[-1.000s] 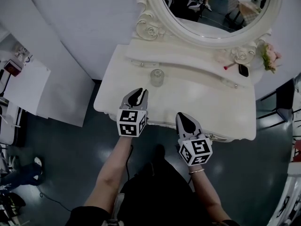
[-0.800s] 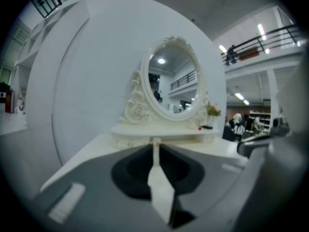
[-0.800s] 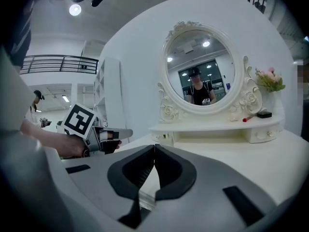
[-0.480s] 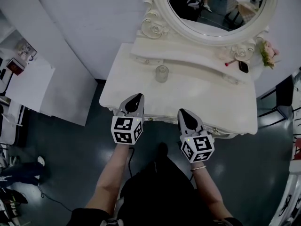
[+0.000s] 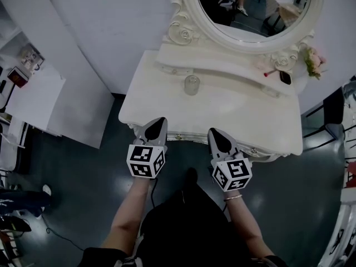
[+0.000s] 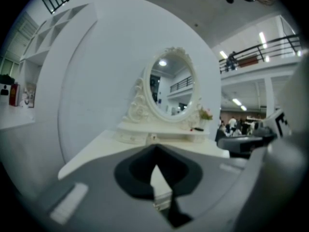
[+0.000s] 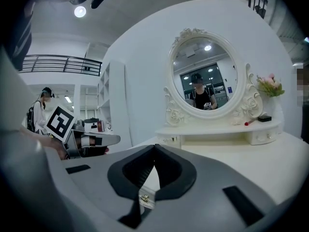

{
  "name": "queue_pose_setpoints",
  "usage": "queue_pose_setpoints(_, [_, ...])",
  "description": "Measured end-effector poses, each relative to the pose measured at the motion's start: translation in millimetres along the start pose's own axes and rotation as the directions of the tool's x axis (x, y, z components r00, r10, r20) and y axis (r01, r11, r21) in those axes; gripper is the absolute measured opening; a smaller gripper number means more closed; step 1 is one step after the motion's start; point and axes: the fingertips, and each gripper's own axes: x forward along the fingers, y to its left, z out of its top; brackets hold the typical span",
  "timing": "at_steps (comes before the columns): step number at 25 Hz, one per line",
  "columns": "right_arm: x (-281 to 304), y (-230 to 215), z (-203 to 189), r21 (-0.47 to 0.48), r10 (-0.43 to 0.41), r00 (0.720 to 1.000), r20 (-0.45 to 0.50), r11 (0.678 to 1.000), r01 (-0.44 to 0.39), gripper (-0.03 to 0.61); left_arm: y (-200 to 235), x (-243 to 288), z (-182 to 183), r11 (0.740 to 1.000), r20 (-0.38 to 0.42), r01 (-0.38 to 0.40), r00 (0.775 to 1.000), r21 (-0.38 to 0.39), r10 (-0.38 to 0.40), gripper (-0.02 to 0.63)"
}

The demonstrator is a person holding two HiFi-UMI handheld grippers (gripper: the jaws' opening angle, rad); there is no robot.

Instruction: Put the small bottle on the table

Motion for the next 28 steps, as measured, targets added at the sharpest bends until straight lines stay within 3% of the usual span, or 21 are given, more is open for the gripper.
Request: queue_pose_setpoints(28, [2,7,-1,-0.019,-0.029,0.999,-0.015,0.999,0.029,0.003,12,-15,1,1.000,0.005,-0.001,1.000,-0.022,0.001,0.007])
